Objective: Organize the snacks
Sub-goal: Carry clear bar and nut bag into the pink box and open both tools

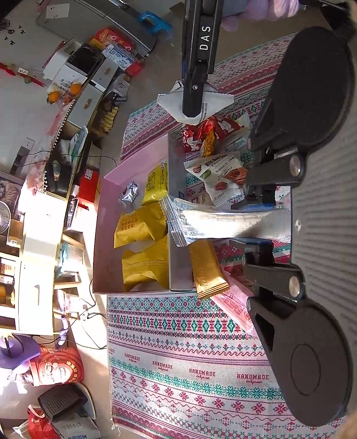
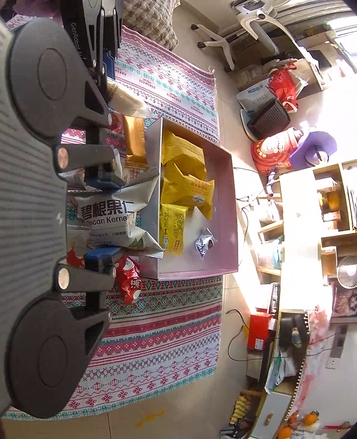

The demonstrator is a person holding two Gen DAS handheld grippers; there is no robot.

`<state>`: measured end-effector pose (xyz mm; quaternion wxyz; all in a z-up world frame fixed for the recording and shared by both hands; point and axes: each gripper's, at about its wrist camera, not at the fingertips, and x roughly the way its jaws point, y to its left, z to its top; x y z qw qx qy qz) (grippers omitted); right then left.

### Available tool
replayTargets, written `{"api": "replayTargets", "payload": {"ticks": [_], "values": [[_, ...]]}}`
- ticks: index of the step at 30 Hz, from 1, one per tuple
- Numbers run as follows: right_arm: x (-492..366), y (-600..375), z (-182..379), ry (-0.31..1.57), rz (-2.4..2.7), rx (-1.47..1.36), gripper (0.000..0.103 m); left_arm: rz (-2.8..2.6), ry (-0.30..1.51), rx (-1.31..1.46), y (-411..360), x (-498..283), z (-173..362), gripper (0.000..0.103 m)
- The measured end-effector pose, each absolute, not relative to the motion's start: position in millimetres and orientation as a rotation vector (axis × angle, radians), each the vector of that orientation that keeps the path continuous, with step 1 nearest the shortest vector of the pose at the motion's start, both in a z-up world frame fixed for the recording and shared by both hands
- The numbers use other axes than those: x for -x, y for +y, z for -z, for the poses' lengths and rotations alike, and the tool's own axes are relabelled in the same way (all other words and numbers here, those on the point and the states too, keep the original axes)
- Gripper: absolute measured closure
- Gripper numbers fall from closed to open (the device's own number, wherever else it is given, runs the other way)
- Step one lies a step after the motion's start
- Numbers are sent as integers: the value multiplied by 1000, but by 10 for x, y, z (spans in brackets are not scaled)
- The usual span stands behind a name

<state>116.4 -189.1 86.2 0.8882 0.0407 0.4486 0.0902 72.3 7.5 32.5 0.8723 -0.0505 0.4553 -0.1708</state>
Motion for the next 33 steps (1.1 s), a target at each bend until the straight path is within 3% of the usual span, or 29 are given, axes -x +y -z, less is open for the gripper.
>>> {"api": "replayTargets", "payload": {"ticks": [10, 24, 27, 28, 30, 33], "values": [[-1950, -1969, -644, 931, -130, -100, 66, 295, 875, 62, -124, -1489, -456, 80], [-2458, -1970, -320, 904, -61, -49, 65, 180, 905, 114, -148, -2369, -110, 80], [-2486, -1937, -298, 899, -59, -48, 63, 173, 891, 108, -155, -2376, -118, 79], [-2482, -1940, -297, 898, -59, -54, 57, 174, 886, 107, -157, -2410, -126, 78], [-2463, -1946, -324, 883, -59, -69, 55, 181, 870, 113, -153, -2391, -142, 73], [-2426, -1966, -400, 866, -73, -84, 44, 186, 839, 109, -153, -2333, -187, 54]]}}
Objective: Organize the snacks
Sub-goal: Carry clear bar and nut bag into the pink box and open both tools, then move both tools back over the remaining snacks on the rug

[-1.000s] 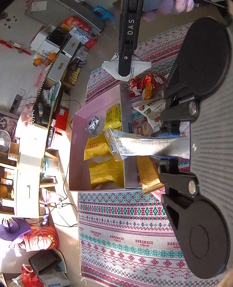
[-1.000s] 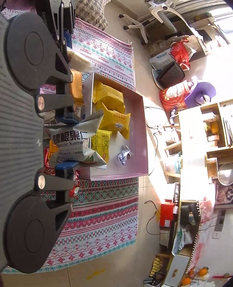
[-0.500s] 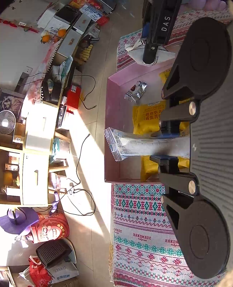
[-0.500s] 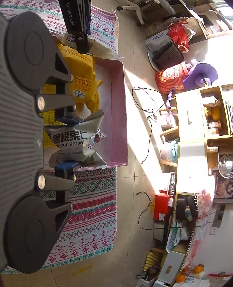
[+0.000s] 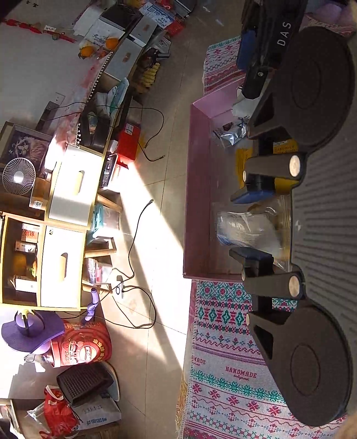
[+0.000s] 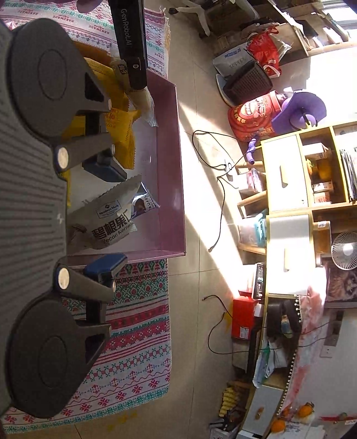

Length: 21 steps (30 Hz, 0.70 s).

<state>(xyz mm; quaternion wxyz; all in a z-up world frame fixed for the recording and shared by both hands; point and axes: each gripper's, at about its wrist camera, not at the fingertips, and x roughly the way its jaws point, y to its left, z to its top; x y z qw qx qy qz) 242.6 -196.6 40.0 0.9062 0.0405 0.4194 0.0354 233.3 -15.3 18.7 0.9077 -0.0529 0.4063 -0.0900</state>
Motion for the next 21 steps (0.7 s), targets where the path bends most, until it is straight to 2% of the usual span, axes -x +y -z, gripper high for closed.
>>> {"api": "replayTargets", "payload": {"ticks": [1, 7, 16, 21], "values": [[-2414, -1966, -422, 860, -72, -83, 39, 190, 831, 107, -150, -2316, -201, 48], [-2293, -2014, -612, 826, -79, -91, 31, 215, 824, 88, -158, -2179, -282, 36], [-2006, -2068, -757, 814, -95, -83, 22, 246, 820, 52, -116, -1845, -384, 20], [-1827, -2066, -798, 821, -108, -76, 18, 268, 824, 58, -41, -1649, -419, 16]]}}
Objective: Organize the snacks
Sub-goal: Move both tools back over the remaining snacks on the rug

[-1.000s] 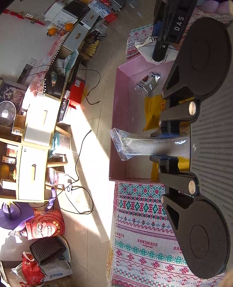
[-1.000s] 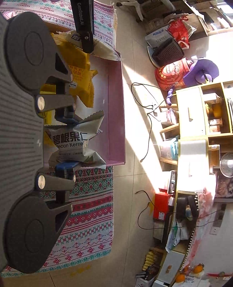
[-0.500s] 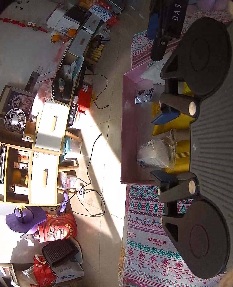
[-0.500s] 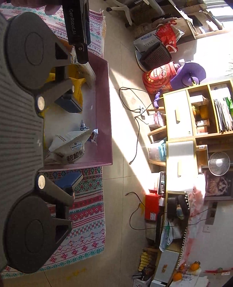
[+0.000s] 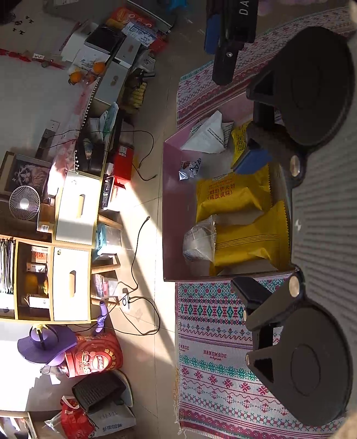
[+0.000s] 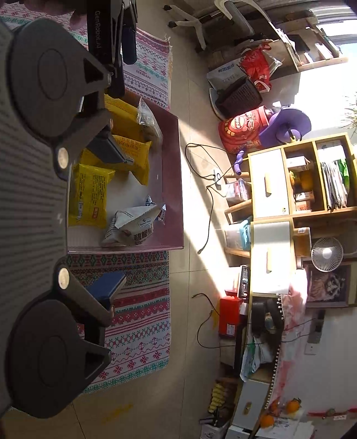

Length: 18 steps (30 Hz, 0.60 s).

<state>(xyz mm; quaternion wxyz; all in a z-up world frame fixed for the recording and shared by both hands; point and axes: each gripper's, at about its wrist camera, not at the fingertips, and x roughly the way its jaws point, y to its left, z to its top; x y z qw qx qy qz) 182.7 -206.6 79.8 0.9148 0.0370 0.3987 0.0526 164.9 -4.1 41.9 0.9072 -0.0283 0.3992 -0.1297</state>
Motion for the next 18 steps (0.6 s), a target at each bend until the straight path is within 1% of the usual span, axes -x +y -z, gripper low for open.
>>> {"api": "replayTargets", "payload": {"ticks": [10, 18], "values": [[-1458, -1994, -837, 838, -141, -51, 10, 278, 849, 51, 78, -1251, -403, 8], [-1179, -1868, -819, 855, -170, -7, 6, 273, 856, 22, 140, -996, -386, 1]]}}
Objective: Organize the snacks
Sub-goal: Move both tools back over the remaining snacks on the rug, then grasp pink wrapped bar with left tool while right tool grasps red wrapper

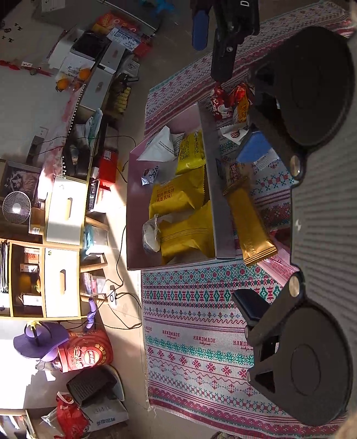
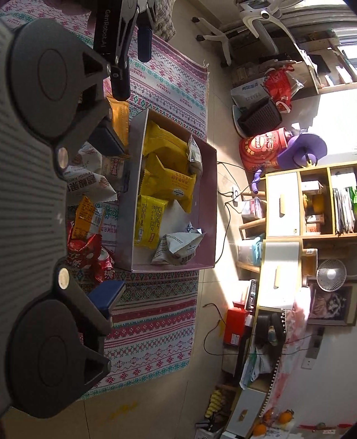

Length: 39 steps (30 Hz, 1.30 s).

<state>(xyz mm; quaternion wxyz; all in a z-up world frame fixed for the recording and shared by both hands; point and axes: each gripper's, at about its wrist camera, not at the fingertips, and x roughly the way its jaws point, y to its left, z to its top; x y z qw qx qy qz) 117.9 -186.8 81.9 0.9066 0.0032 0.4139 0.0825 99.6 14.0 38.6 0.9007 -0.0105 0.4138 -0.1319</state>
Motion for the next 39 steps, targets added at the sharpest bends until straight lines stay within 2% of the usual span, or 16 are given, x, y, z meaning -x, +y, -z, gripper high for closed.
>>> {"api": "replayTargets", "payload": {"ticks": [17, 39], "values": [[-770, -1814, -656, 855, -213, -18, 1, 264, 868, -32, 256, -503, -143, 0], [-534, -1933, -222, 858, -229, 68, 1, 249, 849, -38, 496, -325, 293, 0]]}}
